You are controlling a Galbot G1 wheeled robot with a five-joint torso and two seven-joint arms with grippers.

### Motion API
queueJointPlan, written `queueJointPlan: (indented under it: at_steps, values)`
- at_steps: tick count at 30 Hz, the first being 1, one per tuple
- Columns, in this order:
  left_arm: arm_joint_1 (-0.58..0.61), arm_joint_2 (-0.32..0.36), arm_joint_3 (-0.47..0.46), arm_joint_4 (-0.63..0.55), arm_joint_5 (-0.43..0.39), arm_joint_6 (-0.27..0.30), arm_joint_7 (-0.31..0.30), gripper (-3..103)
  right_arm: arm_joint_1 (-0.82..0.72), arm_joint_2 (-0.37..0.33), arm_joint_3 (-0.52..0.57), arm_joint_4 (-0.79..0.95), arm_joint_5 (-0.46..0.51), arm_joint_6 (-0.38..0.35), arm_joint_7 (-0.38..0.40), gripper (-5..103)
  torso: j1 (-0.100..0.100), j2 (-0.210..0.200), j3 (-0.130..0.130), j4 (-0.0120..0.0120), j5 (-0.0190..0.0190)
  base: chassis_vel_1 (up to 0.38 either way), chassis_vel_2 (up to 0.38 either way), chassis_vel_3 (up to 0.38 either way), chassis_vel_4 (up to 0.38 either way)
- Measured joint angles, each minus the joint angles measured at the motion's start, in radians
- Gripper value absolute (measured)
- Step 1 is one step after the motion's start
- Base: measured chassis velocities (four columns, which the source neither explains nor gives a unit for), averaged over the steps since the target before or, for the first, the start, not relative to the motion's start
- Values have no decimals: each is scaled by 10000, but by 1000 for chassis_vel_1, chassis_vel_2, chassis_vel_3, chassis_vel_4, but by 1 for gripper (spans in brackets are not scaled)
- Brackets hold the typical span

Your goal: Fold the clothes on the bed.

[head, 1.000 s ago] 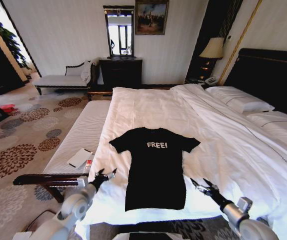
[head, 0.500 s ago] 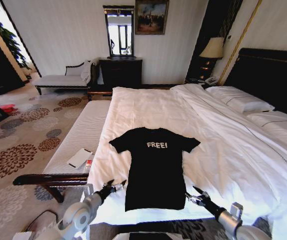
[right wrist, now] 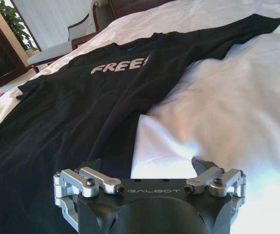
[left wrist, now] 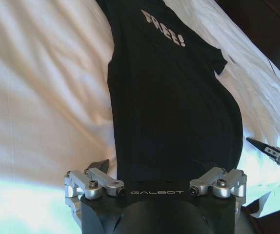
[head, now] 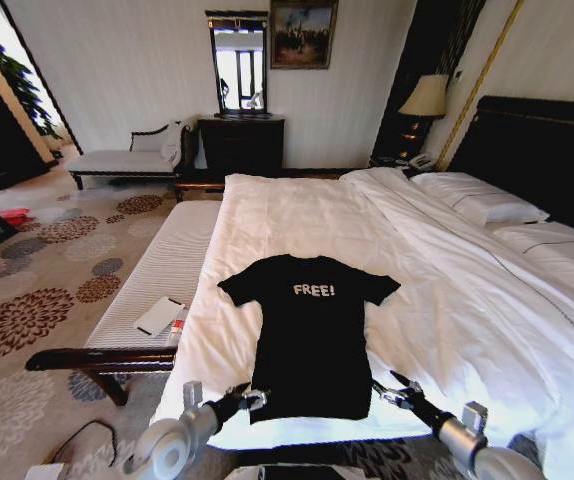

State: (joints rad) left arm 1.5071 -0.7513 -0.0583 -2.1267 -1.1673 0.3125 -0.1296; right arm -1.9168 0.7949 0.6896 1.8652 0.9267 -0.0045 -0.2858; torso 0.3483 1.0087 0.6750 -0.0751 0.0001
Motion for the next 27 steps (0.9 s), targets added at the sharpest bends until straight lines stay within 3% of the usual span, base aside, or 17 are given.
queueJointPlan:
  at_steps: [6,8,12,19,21,27]
  values:
    - [-166,-379,277,296,271,-9,-120,88,68,88,-42,-18,-37,-40,133,100,1,0,0,-1,-2,0,0,0,0]
    - [-116,-291,217,348,343,-70,-157,71,-23,125,22,-18,-66,-41,139,100,0,0,0,-3,-2,0,0,0,0]
    - [26,-190,27,330,384,-131,-173,66,-102,174,35,-37,-104,-25,127,100,0,0,0,-1,-1,0,0,0,0]
    - [16,-192,-150,198,371,-197,-325,32,-211,206,-571,-133,-789,142,-446,100,0,0,0,-3,0,0,0,0,0]
    - [-13,-211,-140,198,371,-197,-346,32,-174,197,-667,-163,-842,156,-516,100,0,0,0,-3,0,0,0,0,0]
    - [-29,-321,-132,279,411,-202,-368,4,240,91,-1161,-279,-851,164,-777,100,0,0,0,-2,0,0,0,0,0]
